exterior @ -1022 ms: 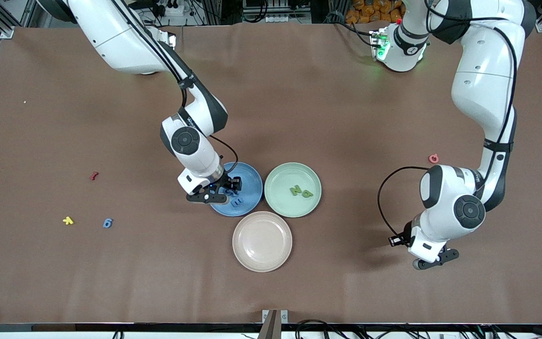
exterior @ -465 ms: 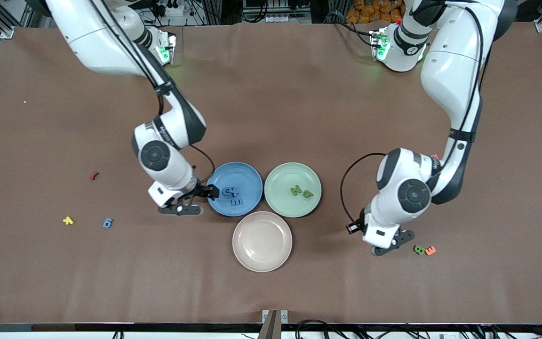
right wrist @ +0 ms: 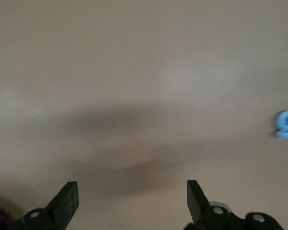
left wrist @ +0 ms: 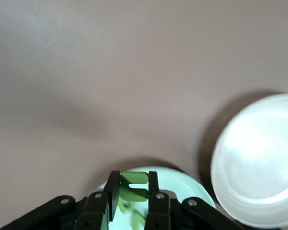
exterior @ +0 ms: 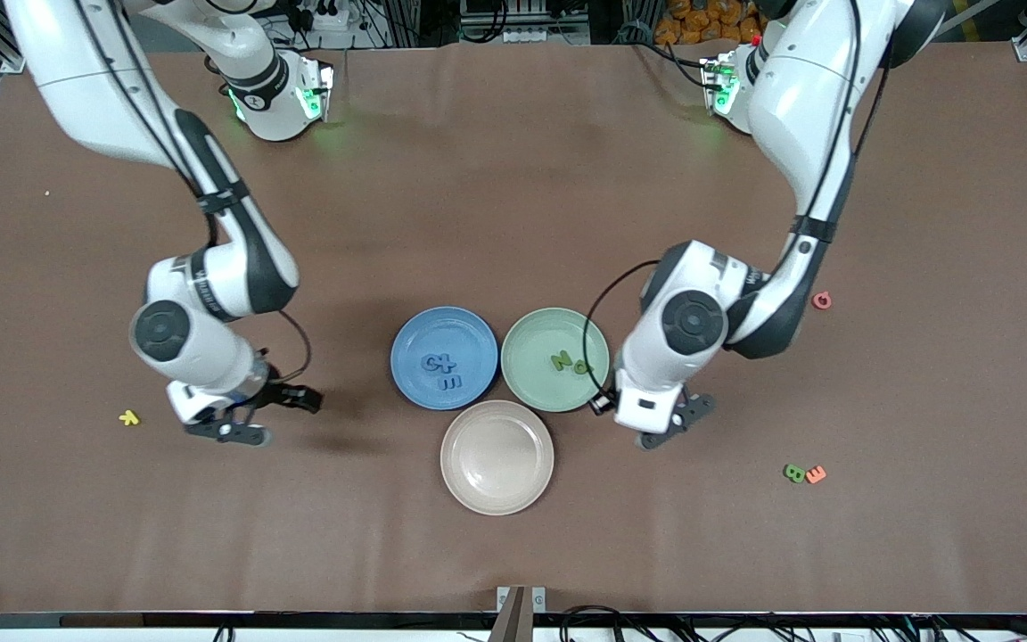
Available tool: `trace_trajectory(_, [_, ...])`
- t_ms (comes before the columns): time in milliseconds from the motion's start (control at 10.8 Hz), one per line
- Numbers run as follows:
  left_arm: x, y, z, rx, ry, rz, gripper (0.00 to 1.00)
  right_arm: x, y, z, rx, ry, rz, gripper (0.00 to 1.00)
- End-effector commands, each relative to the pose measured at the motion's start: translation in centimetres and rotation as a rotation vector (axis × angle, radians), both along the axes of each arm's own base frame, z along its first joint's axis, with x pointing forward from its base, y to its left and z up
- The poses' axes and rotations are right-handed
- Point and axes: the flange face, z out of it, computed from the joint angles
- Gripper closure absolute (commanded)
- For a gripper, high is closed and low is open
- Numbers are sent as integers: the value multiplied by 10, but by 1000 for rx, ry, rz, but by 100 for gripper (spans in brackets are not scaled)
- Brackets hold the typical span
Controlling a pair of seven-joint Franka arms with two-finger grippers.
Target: Sort letters by color into matching plates
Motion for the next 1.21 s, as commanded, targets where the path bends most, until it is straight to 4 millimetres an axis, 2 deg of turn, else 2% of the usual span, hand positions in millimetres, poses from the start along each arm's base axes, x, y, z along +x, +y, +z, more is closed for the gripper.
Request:
trace_trajectory(0, [-28, -39, 4, 4, 17, 37, 100, 8, -74, 10, -1, 11, -62, 0])
trace_trajectory(93, [-35, -50, 3, 6, 18, 31, 100, 10, -100, 8, 0, 13, -100, 0])
trace_trajectory(279, [-37, -51, 4, 0, 25, 60, 100, 11, -126, 5, 5, 15, -143, 0])
trace_trajectory(372, [-39, -53, 1, 1, 31, 62, 60, 10, -140, 1, 6, 21, -165, 0])
trace_trajectory(465, [-43, -56, -4, 10, 35, 55, 13, 9, -148, -7, 8, 34, -179, 0])
trace_trajectory(557, [-45, -57, -10, 22, 40, 49, 0, 8, -152, -12, 9, 41, -187, 0])
trace_trajectory(743, [-41, -43, -18, 49, 60, 61, 0, 6, -159, -26, 12, 56, -196, 0])
trace_trajectory(929, [-15, 1, -18, 89, 50, 116, 0, 5, -163, -43, 3, 70, -180, 0])
trace_trajectory(1115, [17, 61, -18, 131, 23, 180, 0, 6, -174, -50, 4, 75, -131, 0])
